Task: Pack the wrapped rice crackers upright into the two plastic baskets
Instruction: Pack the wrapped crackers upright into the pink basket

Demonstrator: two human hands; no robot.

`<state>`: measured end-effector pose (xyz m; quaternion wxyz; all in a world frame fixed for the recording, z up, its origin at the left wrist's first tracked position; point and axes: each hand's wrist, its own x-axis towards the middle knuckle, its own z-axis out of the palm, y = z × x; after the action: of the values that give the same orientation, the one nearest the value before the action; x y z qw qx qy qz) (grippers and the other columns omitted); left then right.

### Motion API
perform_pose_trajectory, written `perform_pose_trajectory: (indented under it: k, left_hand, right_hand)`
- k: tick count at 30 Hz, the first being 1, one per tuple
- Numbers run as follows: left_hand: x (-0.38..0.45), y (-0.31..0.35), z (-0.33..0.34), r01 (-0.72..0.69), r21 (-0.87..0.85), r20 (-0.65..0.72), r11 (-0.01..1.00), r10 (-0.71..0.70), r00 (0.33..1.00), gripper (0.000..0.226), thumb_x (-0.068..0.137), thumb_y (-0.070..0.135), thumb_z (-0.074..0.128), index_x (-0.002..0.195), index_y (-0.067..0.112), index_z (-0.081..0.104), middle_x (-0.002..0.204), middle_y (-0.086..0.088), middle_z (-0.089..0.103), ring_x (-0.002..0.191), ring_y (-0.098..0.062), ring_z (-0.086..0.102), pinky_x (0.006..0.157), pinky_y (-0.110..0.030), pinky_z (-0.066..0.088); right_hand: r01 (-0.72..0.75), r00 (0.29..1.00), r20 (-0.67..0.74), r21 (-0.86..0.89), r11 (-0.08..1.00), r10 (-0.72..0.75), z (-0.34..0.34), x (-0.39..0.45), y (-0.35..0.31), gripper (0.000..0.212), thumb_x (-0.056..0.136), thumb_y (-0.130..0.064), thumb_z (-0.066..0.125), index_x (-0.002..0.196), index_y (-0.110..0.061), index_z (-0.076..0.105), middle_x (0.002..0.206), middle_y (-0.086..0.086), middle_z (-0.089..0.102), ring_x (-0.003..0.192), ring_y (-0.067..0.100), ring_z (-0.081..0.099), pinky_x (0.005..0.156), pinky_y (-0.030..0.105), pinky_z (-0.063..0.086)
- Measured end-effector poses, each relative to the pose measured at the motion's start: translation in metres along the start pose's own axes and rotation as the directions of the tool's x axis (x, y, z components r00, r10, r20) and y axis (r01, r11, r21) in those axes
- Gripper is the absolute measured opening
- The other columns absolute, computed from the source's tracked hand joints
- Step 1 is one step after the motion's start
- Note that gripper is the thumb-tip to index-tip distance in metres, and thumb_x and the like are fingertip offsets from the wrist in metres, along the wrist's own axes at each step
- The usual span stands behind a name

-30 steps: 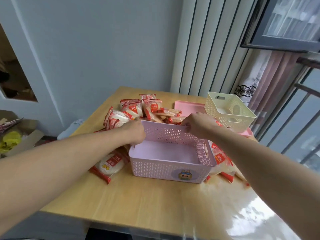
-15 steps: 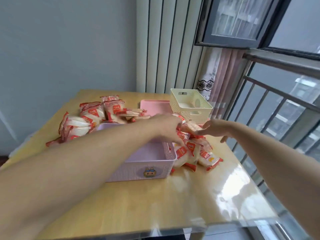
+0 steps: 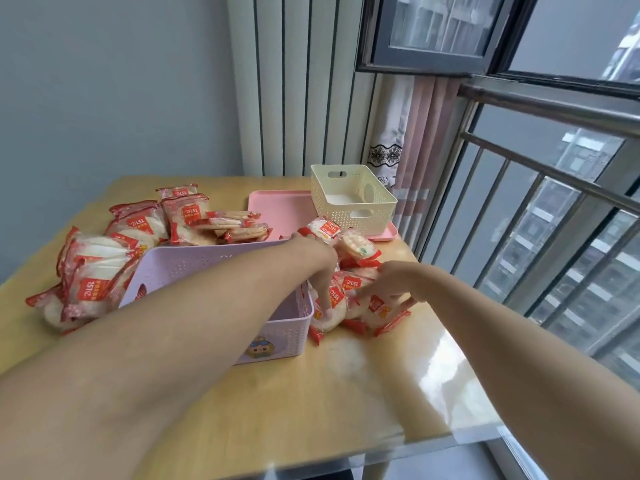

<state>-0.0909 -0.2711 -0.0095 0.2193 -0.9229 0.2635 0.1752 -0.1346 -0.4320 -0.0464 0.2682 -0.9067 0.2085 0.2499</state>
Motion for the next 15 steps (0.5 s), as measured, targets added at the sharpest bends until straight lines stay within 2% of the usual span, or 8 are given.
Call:
perform_pose_trajectory:
  k: [2,3,5,6,8,9,12,15]
  left_hand:
    - [0.004,-0.004,0.001,-0.001,-0.072,-0.032,0.997,-0.001,1.000,0.143,0.048,0.080,0.081,0.158,0.016,0.016,0.156,-0.011,0.037,0.140,-0.036,0.038,0.114,-0.051,0.034]
    - [0.007,-0.006,0.002,-0.008,-0.111,-0.040,0.994,0.003,0.999,0.151,0.045,0.080,0.082,0.159,0.017,0.007,0.157,-0.010,0.037,0.140,-0.037,0.038,0.113,-0.051,0.035]
    - [0.012,-0.009,0.006,-0.026,-0.187,-0.026,0.982,0.021,0.999,0.160,0.042,0.080,0.083,0.159,0.022,-0.010,0.153,-0.005,0.046,0.138,-0.039,0.039,0.112,-0.051,0.036]
    - [0.013,-0.010,0.007,-0.035,-0.225,-0.021,0.974,0.031,0.999,0.160,0.042,0.079,0.084,0.157,0.024,-0.013,0.142,-0.002,0.057,0.135,-0.040,0.040,0.110,-0.050,0.037]
    - [0.015,-0.011,0.008,-0.075,-0.268,-0.056,0.960,0.062,0.997,0.150,0.041,0.078,0.086,0.155,0.025,0.003,0.103,0.006,0.067,0.123,-0.035,0.045,0.105,-0.047,0.042]
    - [0.015,-0.011,0.009,-0.110,-0.263,-0.084,0.959,0.091,0.992,0.139,0.040,0.077,0.086,0.150,0.023,0.019,0.096,0.008,0.065,0.115,-0.030,0.050,0.101,-0.046,0.045]
    - [0.009,-0.007,0.011,-0.221,-0.192,-0.166,0.956,0.191,0.967,0.099,0.046,0.073,0.087,0.121,0.015,0.057,0.100,0.003,0.067,0.090,-0.022,0.063,0.082,-0.042,0.057]
    - [-0.001,0.000,0.013,-0.305,-0.176,-0.227,0.936,0.263,0.938,0.086,0.054,0.066,0.088,0.115,0.014,0.060,0.099,0.005,0.065,0.087,-0.020,0.061,0.074,-0.036,0.055]
  right_hand:
    - [0.015,0.999,0.040,0.098,0.995,-0.019,-0.002,-0.007,0.001,0.056,0.076,-0.041,0.085,0.116,-0.014,0.057,0.128,0.011,0.062,0.108,0.027,0.060,0.100,0.048,0.051]
    - [0.027,0.998,0.050,0.142,0.990,-0.035,-0.003,-0.010,0.001,0.051,0.079,-0.032,0.084,0.120,-0.014,0.060,0.127,0.011,0.063,0.103,0.025,0.062,0.101,0.047,0.050]
    - [0.057,0.997,0.042,0.204,0.977,-0.066,-0.006,-0.014,0.001,0.064,0.080,-0.024,0.085,0.134,-0.008,0.055,0.123,0.008,0.062,0.096,0.021,0.064,0.099,0.044,0.052]
    - [0.068,0.996,0.035,0.218,0.974,-0.077,-0.008,-0.013,0.000,0.067,0.078,-0.023,0.086,0.135,-0.009,0.053,0.118,0.008,0.064,0.095,0.021,0.065,0.097,0.043,0.054]
    - [0.079,0.994,0.051,0.224,0.971,-0.092,-0.012,-0.013,0.001,0.056,0.076,-0.023,0.088,0.121,-0.014,0.056,0.102,0.007,0.068,0.092,0.024,0.068,0.094,0.045,0.057]
    - [0.068,0.994,0.068,0.226,0.972,-0.085,-0.015,-0.013,0.003,0.056,0.075,-0.023,0.088,0.118,-0.015,0.054,0.103,0.006,0.067,0.094,0.025,0.068,0.092,0.046,0.058]
    - [0.044,0.991,0.119,0.144,0.989,-0.061,-0.025,-0.011,0.010,0.084,0.071,-0.025,0.090,0.140,-0.019,0.042,0.122,0.007,0.063,0.105,0.030,0.068,0.089,0.046,0.059]
    - [0.035,0.987,0.155,0.074,0.997,-0.046,-0.036,-0.015,0.012,0.093,0.070,-0.024,0.090,0.148,-0.023,0.038,0.124,0.008,0.062,0.104,0.032,0.069,0.083,0.044,0.061]
